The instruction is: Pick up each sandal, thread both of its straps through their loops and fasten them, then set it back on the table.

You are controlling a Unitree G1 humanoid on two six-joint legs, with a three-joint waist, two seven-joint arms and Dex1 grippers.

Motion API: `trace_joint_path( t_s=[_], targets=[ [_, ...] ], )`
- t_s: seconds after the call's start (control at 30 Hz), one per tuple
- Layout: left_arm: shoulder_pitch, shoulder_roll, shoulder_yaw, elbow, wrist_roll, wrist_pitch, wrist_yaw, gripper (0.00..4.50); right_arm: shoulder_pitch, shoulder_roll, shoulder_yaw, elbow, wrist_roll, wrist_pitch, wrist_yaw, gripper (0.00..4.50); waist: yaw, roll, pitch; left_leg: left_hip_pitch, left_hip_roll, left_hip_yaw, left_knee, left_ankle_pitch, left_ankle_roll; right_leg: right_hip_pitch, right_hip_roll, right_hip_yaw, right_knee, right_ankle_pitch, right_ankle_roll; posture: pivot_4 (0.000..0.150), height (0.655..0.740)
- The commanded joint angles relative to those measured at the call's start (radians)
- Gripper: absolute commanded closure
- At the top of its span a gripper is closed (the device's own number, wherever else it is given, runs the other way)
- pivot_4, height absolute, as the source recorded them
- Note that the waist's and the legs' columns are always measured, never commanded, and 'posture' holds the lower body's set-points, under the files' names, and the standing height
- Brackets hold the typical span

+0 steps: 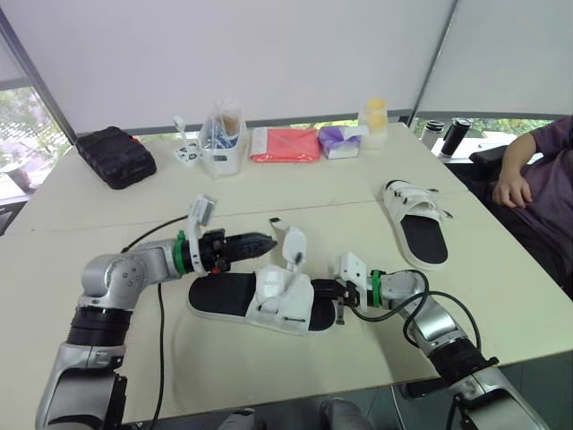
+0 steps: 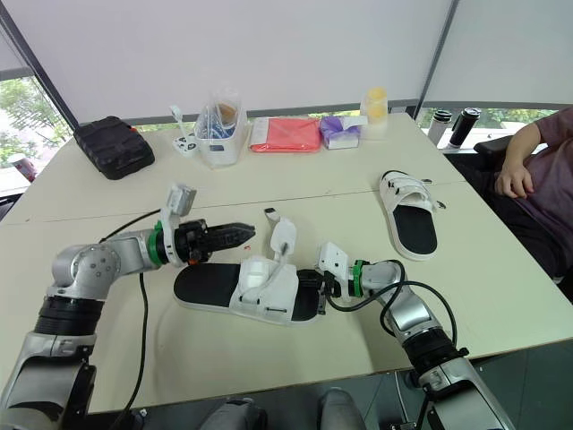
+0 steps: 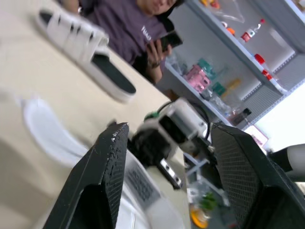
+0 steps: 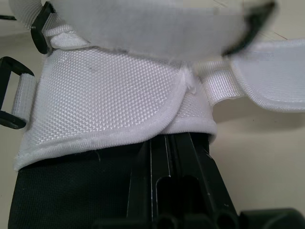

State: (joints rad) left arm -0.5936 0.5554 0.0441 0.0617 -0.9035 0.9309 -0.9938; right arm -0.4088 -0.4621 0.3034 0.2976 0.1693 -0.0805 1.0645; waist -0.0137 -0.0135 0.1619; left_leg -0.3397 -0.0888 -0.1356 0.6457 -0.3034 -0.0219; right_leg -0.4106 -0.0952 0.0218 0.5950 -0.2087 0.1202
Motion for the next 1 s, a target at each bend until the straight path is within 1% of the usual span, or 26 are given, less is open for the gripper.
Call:
trace_joint_path(
  t_s=[0.03,0.13,0.27,0.37,0.4,0.5,0.53,0.57,0.63,0.73,0.87,1.0],
  targets=[
    [-0.051,0.026,-0.075,0.000,0.156,-0.137,-0.037,1.59,0.043,-0.018,0.031,0.071,-0.082,0.050,-0.022,4.50,0.000,0.000,0.000,0.000,0.000,0.000,0.000,0.000,0.000,0.000,0.000,0.000,0.000,0.000,0.000,0.150,0.7400],
    [-0.082,0.016,-0.125,0.039,0.219,-0.172,-0.073,1.59,0.041,-0.016,0.032,0.077,-0.083,0.048,-0.023,4.50,0.000,0.000,0.000,0.000,0.000,0.000,0.000,0.000,0.000,0.000,0.000,0.000,0.000,0.000,0.000,0.150,0.7400],
    [-0.163,-0.016,-0.248,0.085,0.358,-0.287,-0.150,1.59,0.032,-0.009,0.033,0.085,-0.086,0.048,-0.023,4.50,0.001,-0.003,0.002,0.000,0.000,0.000,0.000,0.000,0.000,0.001,0.000,0.000,0.000,0.000,0.000,0.150,0.7400],
    [-0.163,0.020,-0.344,0.024,0.454,-0.417,-0.273,1.59,0.032,-0.006,0.033,0.083,-0.086,0.049,-0.026,4.50,-0.006,-0.002,0.002,0.000,0.000,0.001,0.000,0.000,0.000,0.001,0.000,0.000,-0.001,0.000,0.000,0.150,0.7400],
    [-0.160,0.034,-0.367,0.002,0.470,-0.436,-0.312,1.59,0.032,-0.005,0.033,0.083,-0.087,0.048,-0.027,4.50,-0.007,-0.002,0.002,0.000,0.000,0.001,-0.001,0.000,0.000,0.000,0.000,0.000,0.000,0.000,0.000,0.150,0.7400],
    [-0.156,0.047,-0.372,-0.043,0.419,-0.356,-0.375,1.59,0.033,-0.005,0.032,0.084,-0.086,0.047,-0.030,4.50,-0.005,-0.002,0.002,0.000,0.000,0.001,-0.002,0.000,0.000,-0.001,0.000,0.000,0.000,0.000,0.000,0.150,0.7400],
    [-0.158,0.055,-0.387,-0.043,0.416,-0.345,-0.416,1.59,0.035,-0.004,0.032,0.084,-0.087,0.047,-0.030,4.50,-0.004,-0.002,0.002,0.000,0.000,0.000,-0.002,0.000,0.000,0.000,0.000,0.000,0.000,0.000,0.000,0.150,0.7400],
    [-0.159,0.061,-0.399,-0.041,0.419,-0.342,-0.446,1.59,0.037,-0.004,0.032,0.084,-0.087,0.046,-0.031,4.50,-0.004,-0.002,0.002,0.000,0.000,0.000,-0.001,0.000,0.000,0.000,0.000,0.000,0.000,0.000,0.000,0.150,0.7400],
    [-0.166,0.054,-0.427,-0.009,0.467,-0.380,-0.471,1.59,0.039,-0.003,0.032,0.084,-0.087,0.046,-0.032,4.50,-0.004,-0.002,0.002,0.000,0.000,0.000,-0.001,0.000,0.000,0.000,0.000,0.000,0.000,0.000,0.000,0.150,0.7400],
    [-0.183,0.007,-0.445,0.053,0.504,-0.409,-0.472,1.59,0.037,0.000,0.033,0.085,-0.087,0.049,-0.034,4.50,-0.003,-0.002,0.002,0.000,0.000,0.000,-0.001,0.000,0.000,0.000,0.000,0.000,0.000,-0.001,0.000,0.150,0.7400],
    [-0.221,-0.083,-0.476,0.155,0.564,-0.442,-0.455,1.59,0.042,-0.001,0.032,0.081,-0.088,0.049,-0.035,4.50,-0.002,-0.003,0.002,0.000,0.000,0.000,0.000,0.000,0.000,0.000,0.000,0.000,0.000,0.000,0.001,0.150,0.7400],
    [-0.254,-0.137,-0.495,0.225,0.607,-0.462,-0.467,1.59,0.043,0.000,0.031,0.078,-0.087,0.051,-0.039,4.50,-0.003,-0.003,0.002,0.000,0.000,0.000,0.000,0.000,0.000,0.000,0.000,0.000,0.000,0.000,0.001,0.150,0.7400]
  ],
)
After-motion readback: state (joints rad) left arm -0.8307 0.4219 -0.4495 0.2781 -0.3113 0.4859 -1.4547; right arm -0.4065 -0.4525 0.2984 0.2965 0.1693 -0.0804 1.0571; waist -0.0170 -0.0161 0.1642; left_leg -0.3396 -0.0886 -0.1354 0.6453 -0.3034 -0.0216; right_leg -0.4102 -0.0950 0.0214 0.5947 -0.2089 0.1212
